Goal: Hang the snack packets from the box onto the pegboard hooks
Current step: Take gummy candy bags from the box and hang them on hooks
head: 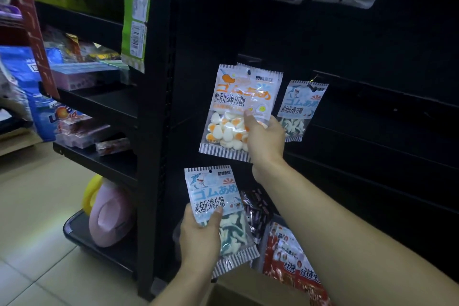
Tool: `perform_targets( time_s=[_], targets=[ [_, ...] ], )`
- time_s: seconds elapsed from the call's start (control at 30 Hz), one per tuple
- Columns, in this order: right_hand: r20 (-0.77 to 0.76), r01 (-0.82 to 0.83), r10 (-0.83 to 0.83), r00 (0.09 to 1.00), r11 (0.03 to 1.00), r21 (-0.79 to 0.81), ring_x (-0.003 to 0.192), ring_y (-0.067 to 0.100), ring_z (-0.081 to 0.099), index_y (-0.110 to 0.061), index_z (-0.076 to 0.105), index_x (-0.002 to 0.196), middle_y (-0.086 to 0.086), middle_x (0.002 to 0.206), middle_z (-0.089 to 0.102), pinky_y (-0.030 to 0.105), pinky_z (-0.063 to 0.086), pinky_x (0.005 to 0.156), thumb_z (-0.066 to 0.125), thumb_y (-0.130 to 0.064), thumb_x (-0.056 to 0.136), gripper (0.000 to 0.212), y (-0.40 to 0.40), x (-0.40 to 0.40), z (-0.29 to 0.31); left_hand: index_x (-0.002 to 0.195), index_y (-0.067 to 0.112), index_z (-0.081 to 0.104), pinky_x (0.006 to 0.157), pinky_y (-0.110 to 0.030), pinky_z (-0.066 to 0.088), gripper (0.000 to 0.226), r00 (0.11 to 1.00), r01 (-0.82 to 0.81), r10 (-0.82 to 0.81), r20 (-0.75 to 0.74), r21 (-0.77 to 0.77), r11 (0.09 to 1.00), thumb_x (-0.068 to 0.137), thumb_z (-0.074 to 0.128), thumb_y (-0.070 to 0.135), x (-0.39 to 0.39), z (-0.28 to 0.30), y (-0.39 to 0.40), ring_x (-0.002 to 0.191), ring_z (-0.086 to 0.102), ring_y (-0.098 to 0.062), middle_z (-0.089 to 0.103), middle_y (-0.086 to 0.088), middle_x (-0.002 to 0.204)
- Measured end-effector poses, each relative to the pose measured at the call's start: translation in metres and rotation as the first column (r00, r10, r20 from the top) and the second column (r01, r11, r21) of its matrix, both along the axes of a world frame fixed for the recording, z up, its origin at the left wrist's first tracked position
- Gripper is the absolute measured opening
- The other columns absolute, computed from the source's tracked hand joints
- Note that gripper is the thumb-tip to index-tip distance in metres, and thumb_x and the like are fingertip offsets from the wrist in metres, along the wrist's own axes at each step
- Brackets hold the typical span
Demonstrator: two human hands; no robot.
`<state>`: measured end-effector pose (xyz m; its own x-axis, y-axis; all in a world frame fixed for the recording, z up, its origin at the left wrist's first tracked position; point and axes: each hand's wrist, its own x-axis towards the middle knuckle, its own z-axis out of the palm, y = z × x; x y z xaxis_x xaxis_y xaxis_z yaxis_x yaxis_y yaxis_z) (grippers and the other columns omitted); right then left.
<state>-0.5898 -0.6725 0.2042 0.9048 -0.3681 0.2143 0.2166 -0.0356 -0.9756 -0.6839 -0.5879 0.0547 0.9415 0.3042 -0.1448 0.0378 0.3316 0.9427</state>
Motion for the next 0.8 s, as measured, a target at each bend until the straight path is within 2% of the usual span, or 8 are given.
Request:
perform_targets(
  time_s=[0.2,0.3,0.43,0.5,0.53,0.6,0.7,0.8],
  targets=[
    [-0.066,0.011,-0.008,0.998,0.999,0.040,0.101,0.020,0.071,-0.020,0.068,0.121,-0.001,0.113,0.074,0.033,0.058,0.084,0.071,-0.035,0.098,0.028,-0.001,0.022,-0.004,0.109,0.033,0.063,0.069,-0.049,0.068,0.017,1.000,0.006,-0.006,-0.003,-0.014,1.000,0.101,0.070,0.020,-0.001,0.002,-0.008,0.075,0.082,-0.020,0.080,0.001,0.100],
    [-0.107,0.049,-0.048,0.993,0.999,0.007,0.107,0.026,0.068,-0.013,0.060,0.129,0.003,0.118,0.070,0.042,0.056,0.097,0.070,-0.036,0.098,0.039,-0.006,0.046,0.003,0.111,0.031,0.063,0.064,-0.044,0.068,0.017,1.000,0.020,-0.020,-0.009,-0.033,0.999,0.102,0.069,0.019,-0.001,0.004,-0.011,0.071,0.081,-0.018,0.080,0.001,0.098],
    [-0.162,0.067,-0.088,0.983,0.989,-0.130,0.102,0.030,0.071,-0.020,0.066,0.097,0.006,0.107,0.074,0.046,0.057,0.098,0.071,-0.034,0.097,0.015,-0.031,0.082,0.009,0.112,0.034,0.062,0.065,-0.049,0.068,0.018,0.999,0.030,-0.031,-0.023,-0.043,0.999,0.102,0.068,0.020,0.003,0.004,-0.012,0.072,0.082,-0.022,0.080,-0.001,0.098],
    [-0.181,0.038,-0.066,0.981,0.987,-0.156,0.101,0.031,0.071,-0.023,0.065,0.085,0.007,0.110,0.075,0.046,0.058,0.098,0.072,-0.037,0.097,0.020,-0.042,0.094,0.007,0.112,0.034,0.063,0.067,-0.051,0.068,0.018,0.999,0.028,-0.029,-0.017,-0.049,0.998,0.102,0.068,0.020,0.005,0.004,-0.009,0.073,0.082,-0.022,0.081,0.000,0.098],
    [-0.178,0.027,-0.056,0.983,0.986,-0.162,0.101,0.029,0.071,-0.022,0.066,0.086,0.007,0.111,0.075,0.044,0.057,0.098,0.072,-0.037,0.097,0.020,-0.046,0.097,0.004,0.112,0.033,0.063,0.068,-0.050,0.068,0.018,1.000,0.023,-0.024,-0.009,-0.047,0.999,0.102,0.069,0.019,0.006,0.004,-0.008,0.074,0.082,-0.020,0.081,0.001,0.098],
    [-0.163,0.015,-0.045,0.986,0.983,-0.181,0.101,0.023,0.065,-0.018,0.065,0.102,0.005,0.116,0.071,0.035,0.052,0.094,0.071,-0.036,0.099,0.019,-0.051,0.093,-0.007,0.113,0.033,0.064,0.071,-0.049,0.068,0.020,1.000,0.018,-0.017,0.009,-0.046,0.999,0.101,0.070,0.018,0.008,0.005,-0.006,0.076,0.081,-0.018,0.082,0.003,0.098],
    [-0.139,0.105,-0.132,0.981,0.976,-0.191,0.114,0.018,0.060,-0.017,0.060,0.130,0.000,0.127,0.063,0.030,0.044,0.096,0.074,-0.039,0.095,0.044,-0.060,0.054,-0.045,0.116,0.031,0.068,0.074,-0.044,0.068,0.020,0.999,0.029,-0.028,0.025,-0.073,0.997,0.100,0.072,0.018,0.008,0.007,-0.004,0.082,0.082,-0.017,0.083,0.006,0.099],
    [-0.282,-0.075,0.033,0.959,0.987,-0.141,0.113,0.017,0.068,-0.024,0.063,0.128,-0.002,0.124,0.070,0.033,0.053,0.097,0.075,-0.049,0.091,0.046,-0.073,-0.007,-0.093,0.115,0.033,0.070,0.071,-0.037,0.067,0.020,0.995,0.081,-0.077,0.061,-0.070,0.994,0.101,0.071,0.020,0.006,0.010,-0.008,0.086,0.082,-0.016,0.083,0.009,0.101]
  ],
)
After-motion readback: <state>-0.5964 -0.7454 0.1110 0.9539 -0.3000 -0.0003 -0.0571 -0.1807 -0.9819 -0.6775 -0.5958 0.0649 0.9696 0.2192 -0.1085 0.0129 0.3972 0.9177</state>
